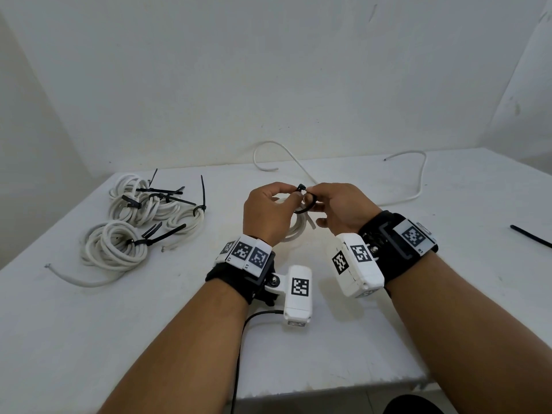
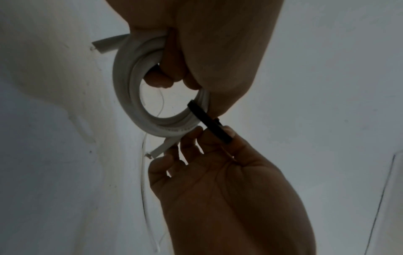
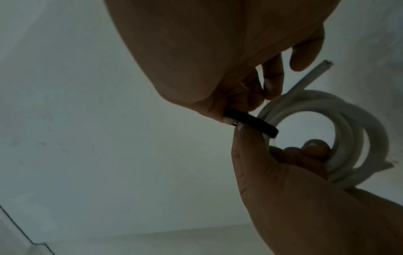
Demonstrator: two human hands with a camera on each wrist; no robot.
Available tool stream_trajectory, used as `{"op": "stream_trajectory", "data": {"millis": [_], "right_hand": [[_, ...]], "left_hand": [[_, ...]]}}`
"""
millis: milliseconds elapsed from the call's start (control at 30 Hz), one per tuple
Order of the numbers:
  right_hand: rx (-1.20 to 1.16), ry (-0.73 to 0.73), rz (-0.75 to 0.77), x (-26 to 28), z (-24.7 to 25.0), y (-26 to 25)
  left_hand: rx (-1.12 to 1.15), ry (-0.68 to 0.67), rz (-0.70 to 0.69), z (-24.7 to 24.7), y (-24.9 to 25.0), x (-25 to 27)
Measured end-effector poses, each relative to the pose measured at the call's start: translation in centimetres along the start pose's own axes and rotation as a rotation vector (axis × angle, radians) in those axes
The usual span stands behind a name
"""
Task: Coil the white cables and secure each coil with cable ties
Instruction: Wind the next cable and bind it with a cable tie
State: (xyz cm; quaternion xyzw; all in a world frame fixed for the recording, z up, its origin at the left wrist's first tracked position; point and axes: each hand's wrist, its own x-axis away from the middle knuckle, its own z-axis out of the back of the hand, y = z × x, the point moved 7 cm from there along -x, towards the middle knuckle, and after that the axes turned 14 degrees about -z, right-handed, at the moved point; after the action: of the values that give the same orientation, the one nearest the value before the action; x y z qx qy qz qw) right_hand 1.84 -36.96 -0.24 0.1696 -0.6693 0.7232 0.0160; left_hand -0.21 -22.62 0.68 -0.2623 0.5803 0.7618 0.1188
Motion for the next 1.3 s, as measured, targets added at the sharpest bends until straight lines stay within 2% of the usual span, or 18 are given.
{"op": "stream_trajectory", "data": {"millis": [100,167,300,367,500,633,767,1067,1167,1233,1300], "right_hand": [[-0.091,0.018,-0.02,0.2,0.1,0.0],[-0.065,0.014,0.006,0.6,-0.1,-0.2],[0.226,0.058,0.058,0.9,-0.4,-0.4],[0.288,0.066,0.098,1.0,-0.4,-0.7],[0.147,0.107,0.124,1.3,0.6,-1.0],[0.138,0.151,0.068,1.0,1.2,-0.9],[0.079,0.066,0.056,1.0,0.9,-0.7],[-0.177,0.212,0.063,1.6,4.2,-1.6],[-0.231,0.111,0.045,1.7,3.1,-1.5],[-0.162,-0.033,0.05,1.9,1.2,-1.5],[-0.1,-0.079,0.089,2.0,-0.2,-1.4]], "left_hand": [[-0.023,-0.026,-0.069,-0.3,0.5,0.0],[0.003,-0.039,-0.072,-0.2,0.4,0.0],[0.064,0.012,0.033,0.5,-0.3,0.1],[0.11,0.003,0.051,0.4,-0.2,0.2],[0.168,-0.08,0.017,-0.5,0.4,0.4],[0.214,-0.109,0.087,-0.8,-0.4,0.6],[0.299,-0.165,0.146,-1.9,-1.0,1.0],[0.519,-0.153,0.203,-3.4,-0.1,1.2],[0.525,-0.093,0.232,-3.1,-0.5,1.2],[0.531,-0.037,0.258,-2.5,-1.0,1.1],[0.528,-0.001,0.262,-2.1,-1.3,1.1]]}}
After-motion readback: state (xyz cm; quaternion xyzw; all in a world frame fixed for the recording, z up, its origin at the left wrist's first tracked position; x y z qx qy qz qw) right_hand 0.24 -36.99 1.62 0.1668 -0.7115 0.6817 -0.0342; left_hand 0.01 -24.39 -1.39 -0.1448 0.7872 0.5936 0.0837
